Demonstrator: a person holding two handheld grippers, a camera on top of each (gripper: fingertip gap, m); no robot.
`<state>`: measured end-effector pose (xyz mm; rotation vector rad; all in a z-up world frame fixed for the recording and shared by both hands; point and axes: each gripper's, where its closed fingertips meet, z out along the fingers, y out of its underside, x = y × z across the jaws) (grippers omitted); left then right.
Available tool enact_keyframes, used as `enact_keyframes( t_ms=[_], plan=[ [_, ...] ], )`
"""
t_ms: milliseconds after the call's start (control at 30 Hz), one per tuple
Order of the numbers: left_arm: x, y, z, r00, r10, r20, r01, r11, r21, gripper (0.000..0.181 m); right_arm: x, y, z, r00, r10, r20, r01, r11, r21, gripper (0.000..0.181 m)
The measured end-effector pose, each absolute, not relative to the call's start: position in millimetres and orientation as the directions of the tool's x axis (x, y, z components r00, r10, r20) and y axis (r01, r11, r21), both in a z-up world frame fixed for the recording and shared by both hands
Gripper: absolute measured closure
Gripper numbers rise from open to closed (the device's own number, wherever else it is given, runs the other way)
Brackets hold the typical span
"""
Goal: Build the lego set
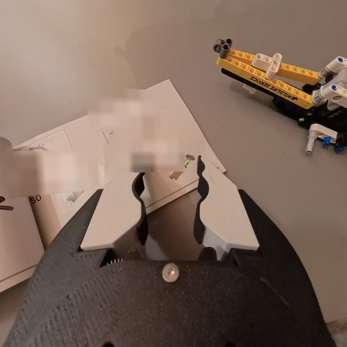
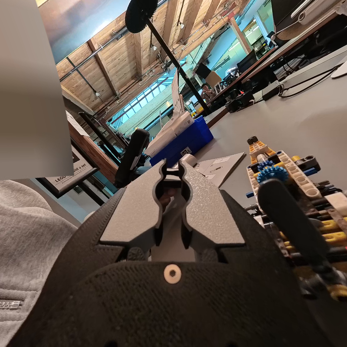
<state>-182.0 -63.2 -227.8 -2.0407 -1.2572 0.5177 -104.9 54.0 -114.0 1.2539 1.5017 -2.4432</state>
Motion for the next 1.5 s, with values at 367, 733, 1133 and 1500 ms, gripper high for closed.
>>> enact_keyframes(
  t_ms=[367, 733, 1133, 1500],
  plan=[
    [-184, -72, -225, 0.449, 0.893, 0.025, 0.619, -0.290, -0.730, 0.142, -105, 54, -114, -0.677, 0.376, -0.632, 0.395, -0.539, -0.744, 0.172],
    [-178, -55, -230, 0.535, 0.844, -0.012, 0.590, -0.384, -0.710, 0.099, -105, 54, -114, -0.677, 0.380, -0.630, 0.393, -0.537, -0.747, 0.172],
    [-183, -63, -229, 0.493, 0.870, -0.012, 0.602, -0.351, -0.717, 0.127, -105, 55, -114, -0.679, 0.372, -0.633, 0.394, -0.544, -0.741, 0.172],
    [-212, -171, -165, 0.188, 0.975, -0.117, 0.489, -0.197, -0.850, 0.181, -105, 55, -114, -0.677, 0.371, -0.636, 0.396, -0.544, -0.740, 0.172]
  ],
)
